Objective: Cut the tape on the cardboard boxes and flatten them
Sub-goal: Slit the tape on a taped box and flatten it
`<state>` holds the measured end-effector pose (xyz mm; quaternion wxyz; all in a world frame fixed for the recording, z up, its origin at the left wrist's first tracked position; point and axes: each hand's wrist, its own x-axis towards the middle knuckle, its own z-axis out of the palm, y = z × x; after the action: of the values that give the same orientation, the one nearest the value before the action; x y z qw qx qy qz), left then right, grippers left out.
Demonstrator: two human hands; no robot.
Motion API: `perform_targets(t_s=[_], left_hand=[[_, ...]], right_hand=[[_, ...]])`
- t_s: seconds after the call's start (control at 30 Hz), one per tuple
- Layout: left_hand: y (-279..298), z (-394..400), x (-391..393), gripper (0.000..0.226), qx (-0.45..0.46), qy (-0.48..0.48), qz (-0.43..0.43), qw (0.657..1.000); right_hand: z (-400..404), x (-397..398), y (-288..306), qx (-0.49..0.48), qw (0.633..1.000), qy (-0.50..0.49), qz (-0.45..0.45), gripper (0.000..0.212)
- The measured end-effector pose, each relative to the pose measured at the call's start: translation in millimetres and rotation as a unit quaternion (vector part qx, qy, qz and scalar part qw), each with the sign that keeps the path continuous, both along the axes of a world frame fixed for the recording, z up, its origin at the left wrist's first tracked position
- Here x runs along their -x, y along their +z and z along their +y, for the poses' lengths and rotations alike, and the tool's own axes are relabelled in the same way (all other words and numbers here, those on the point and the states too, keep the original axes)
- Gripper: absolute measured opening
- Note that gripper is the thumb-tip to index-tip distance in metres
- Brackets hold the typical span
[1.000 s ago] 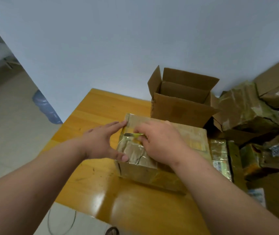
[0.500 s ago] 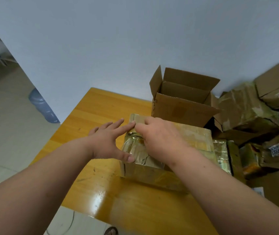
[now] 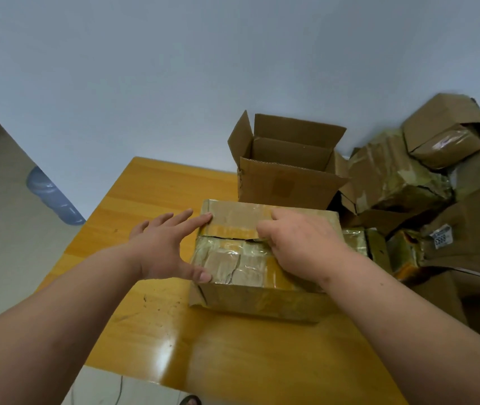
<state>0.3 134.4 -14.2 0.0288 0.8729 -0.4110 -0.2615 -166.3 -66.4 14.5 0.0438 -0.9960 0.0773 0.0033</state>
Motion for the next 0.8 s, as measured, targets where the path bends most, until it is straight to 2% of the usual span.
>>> perform_targets(t_s=[0.13,0.23,0.47,0.8], left_hand=[[8,-7,2,0.124,-0.016,-0.013,-0.027,0.999],[10,-25,11,0.126,-0.023,-0.070,-0.071,0.995],[-11,-34,33,0.140,0.000,-0.052,-0.053,0.997],[-12,-38,27,0.144,0.008,-0.036,-0.027,0.999]], right_hand=[[-10,12,7,-0.014,1.000,-0.008,0.009,0.022],[-3,8,7,-0.005,1.000,-0.005,0.004,0.022],[-13,18,6,-0.019,0.999,-0.031,0.028,0.022],[-61,64,13,0.050,0.994,-0.084,0.049,0.028]])
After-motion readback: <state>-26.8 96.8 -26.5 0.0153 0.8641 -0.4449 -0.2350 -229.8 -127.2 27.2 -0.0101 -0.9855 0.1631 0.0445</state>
